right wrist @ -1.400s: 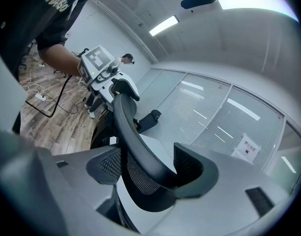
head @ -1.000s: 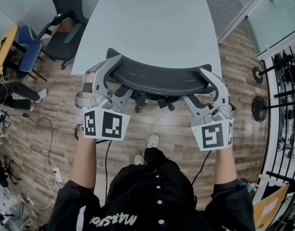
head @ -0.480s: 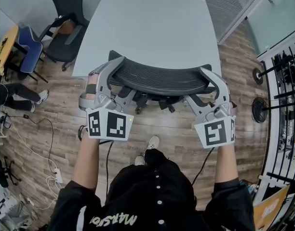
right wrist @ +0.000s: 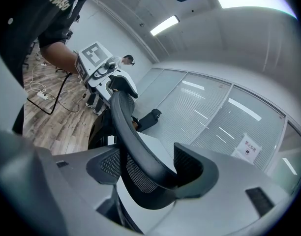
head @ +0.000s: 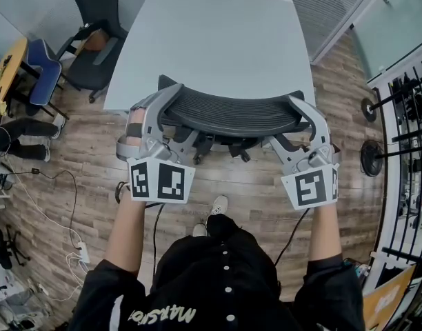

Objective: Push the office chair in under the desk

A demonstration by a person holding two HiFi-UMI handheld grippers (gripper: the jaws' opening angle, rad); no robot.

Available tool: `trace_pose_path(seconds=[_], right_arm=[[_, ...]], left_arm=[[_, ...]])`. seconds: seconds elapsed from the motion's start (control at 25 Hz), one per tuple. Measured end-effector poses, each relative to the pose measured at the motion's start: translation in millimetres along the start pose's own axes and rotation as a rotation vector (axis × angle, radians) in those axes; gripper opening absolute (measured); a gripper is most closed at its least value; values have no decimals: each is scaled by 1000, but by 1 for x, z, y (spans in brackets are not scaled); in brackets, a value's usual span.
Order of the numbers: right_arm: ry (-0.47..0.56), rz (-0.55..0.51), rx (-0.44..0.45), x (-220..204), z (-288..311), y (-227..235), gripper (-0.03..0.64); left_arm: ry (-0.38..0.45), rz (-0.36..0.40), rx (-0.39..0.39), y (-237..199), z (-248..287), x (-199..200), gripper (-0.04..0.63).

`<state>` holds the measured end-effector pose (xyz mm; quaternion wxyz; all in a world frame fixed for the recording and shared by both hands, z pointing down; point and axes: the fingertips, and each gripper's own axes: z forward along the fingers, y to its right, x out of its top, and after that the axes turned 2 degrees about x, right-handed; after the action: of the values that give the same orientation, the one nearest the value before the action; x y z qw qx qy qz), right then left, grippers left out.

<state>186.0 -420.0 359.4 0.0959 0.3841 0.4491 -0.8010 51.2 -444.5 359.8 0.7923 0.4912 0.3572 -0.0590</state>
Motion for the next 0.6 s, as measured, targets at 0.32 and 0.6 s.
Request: trace_pose_path(seconds=[0.32,0.6], right_arm=[[-2,2,-10,0,-1,-2,308],[-7,3,-4,-3,-5,-7,308]], left_arm=[[-15,-1,-11,1,0,-2,316],[-15,17,-100,10,-9,-1,316]])
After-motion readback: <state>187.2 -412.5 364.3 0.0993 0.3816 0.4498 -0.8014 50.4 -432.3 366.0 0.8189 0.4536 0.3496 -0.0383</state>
